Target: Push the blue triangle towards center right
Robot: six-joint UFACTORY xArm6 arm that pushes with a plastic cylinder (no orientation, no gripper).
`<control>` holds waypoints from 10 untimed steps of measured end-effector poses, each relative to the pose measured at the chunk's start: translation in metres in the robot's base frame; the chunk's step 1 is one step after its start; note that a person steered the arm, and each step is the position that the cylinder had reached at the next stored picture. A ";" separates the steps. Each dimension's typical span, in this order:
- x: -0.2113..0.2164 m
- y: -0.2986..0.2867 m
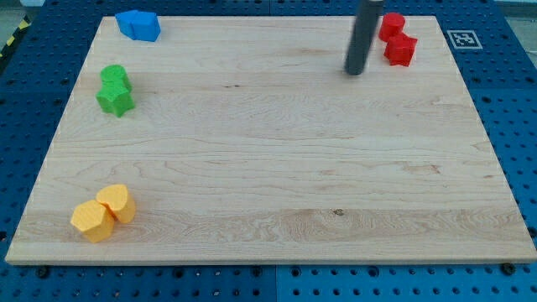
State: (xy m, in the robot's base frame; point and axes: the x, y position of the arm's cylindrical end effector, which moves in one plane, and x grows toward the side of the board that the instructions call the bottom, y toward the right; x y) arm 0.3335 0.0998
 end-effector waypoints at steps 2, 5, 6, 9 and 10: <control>0.005 -0.165; -0.038 -0.348; -0.050 -0.357; -0.137 -0.392; -0.141 -0.384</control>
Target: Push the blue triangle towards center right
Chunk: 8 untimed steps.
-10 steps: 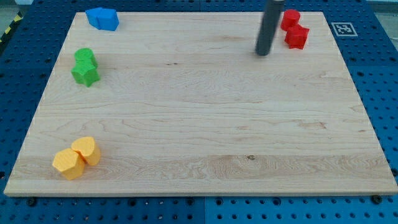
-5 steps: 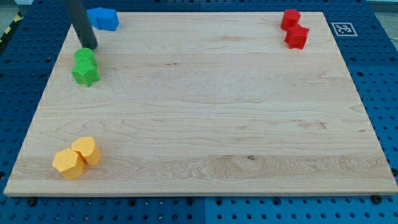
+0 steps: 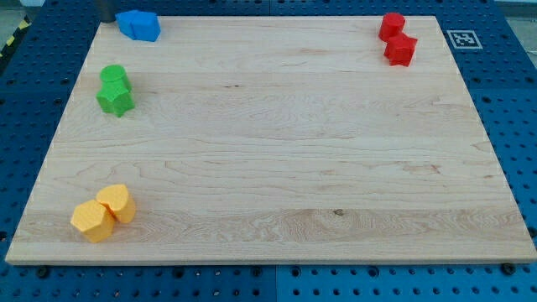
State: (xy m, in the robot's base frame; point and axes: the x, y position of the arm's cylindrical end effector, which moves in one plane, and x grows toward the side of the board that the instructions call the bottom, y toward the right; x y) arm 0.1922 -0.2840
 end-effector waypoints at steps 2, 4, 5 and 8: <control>0.000 0.015; 0.014 0.027; 0.020 0.028; 0.067 0.053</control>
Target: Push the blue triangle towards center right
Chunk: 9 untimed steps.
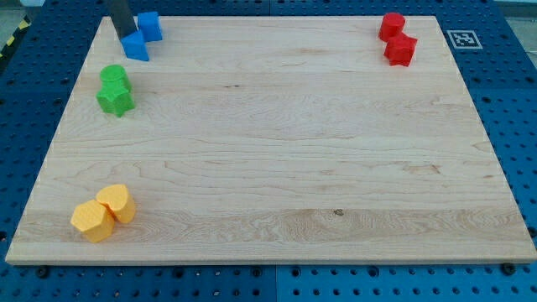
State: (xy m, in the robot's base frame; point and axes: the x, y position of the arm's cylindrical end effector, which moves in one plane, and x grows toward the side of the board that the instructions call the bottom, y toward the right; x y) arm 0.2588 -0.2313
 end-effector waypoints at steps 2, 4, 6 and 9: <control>0.039 0.023; 0.101 0.037; 0.119 0.079; 0.095 0.064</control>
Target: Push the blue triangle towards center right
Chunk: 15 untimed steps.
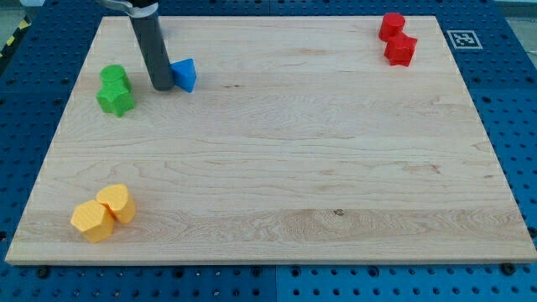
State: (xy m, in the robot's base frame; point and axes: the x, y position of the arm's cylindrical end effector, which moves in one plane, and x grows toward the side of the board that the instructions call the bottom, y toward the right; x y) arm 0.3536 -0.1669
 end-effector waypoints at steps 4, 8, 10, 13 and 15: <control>-0.022 0.045; -0.032 0.055; -0.032 0.104; -0.031 0.235; -0.017 0.326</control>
State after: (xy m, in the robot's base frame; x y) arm 0.3361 0.1591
